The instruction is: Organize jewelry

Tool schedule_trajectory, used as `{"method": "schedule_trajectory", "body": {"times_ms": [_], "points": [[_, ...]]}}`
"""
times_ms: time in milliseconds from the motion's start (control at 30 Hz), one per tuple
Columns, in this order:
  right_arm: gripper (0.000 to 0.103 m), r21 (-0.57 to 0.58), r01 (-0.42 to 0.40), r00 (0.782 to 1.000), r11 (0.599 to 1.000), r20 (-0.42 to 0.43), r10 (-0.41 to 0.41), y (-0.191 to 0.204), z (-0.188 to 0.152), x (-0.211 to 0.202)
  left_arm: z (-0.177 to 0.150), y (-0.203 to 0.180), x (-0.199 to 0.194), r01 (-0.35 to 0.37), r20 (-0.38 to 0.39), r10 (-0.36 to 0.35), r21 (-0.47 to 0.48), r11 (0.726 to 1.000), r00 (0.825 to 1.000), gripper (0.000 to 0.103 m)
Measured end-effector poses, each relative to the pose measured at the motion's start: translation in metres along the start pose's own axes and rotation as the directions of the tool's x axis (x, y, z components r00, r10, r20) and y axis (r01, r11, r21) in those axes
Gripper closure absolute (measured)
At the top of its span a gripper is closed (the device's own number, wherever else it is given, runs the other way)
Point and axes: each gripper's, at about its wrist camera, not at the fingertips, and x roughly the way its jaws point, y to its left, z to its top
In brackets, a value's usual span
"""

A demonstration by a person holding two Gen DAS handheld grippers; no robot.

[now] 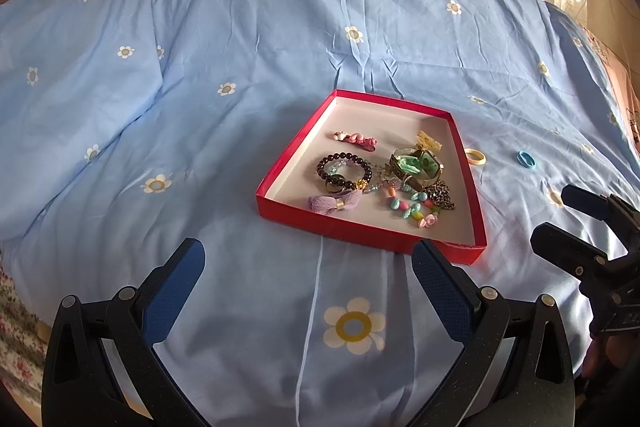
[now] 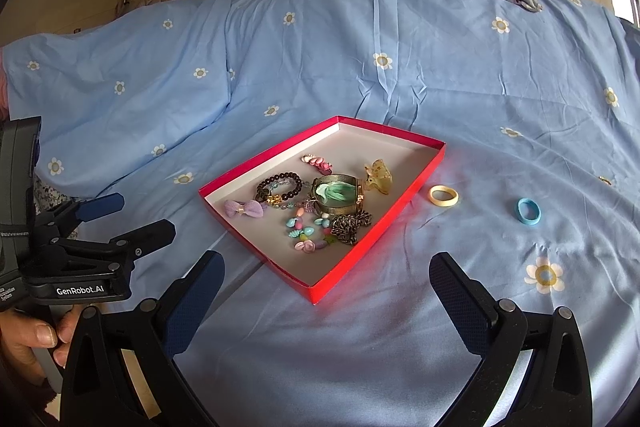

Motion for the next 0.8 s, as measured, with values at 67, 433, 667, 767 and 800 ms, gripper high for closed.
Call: {"method": "schedule_trajectory", "body": {"times_ms": [67, 433, 667, 767, 800], "points": [[0.0, 0.0, -0.001, 1.0, 1.0, -0.001, 0.001, -0.001, 0.0, -0.0001, 0.0001, -0.0002, 0.0003, 0.0, 0.0, 0.0, 0.001, 1.0, 1.0, 0.0], [0.0, 0.002, 0.002, 1.0, 1.0, -0.001, -0.002, -0.0026, -0.0003, 0.0, 0.001, -0.0029, 0.001, 0.007, -0.003, -0.007, 0.007, 1.0, 1.0, 0.0], [0.0, 0.001, 0.003, 1.0, 1.0, 0.0, -0.003, -0.0028, -0.0001, -0.0003, 0.0012, -0.0032, 0.001, 0.007, -0.003, -0.007, 0.007, 1.0, 1.0, 0.0], [0.0, 0.003, 0.005, 1.0, 1.0, 0.002, -0.005, -0.004, -0.0003, -0.0007, 0.0016, -0.0038, 0.0011, 0.01, -0.003, -0.01, 0.007, 1.0, 1.0, 0.0], [0.0, 0.003, 0.007, 1.0, 1.0, 0.002, -0.007, -0.0042, 0.0, -0.0007, 0.0017, -0.0039, 0.0011, 0.011, -0.003, -0.011, 0.007, 1.0, 1.0, 0.0]]}}
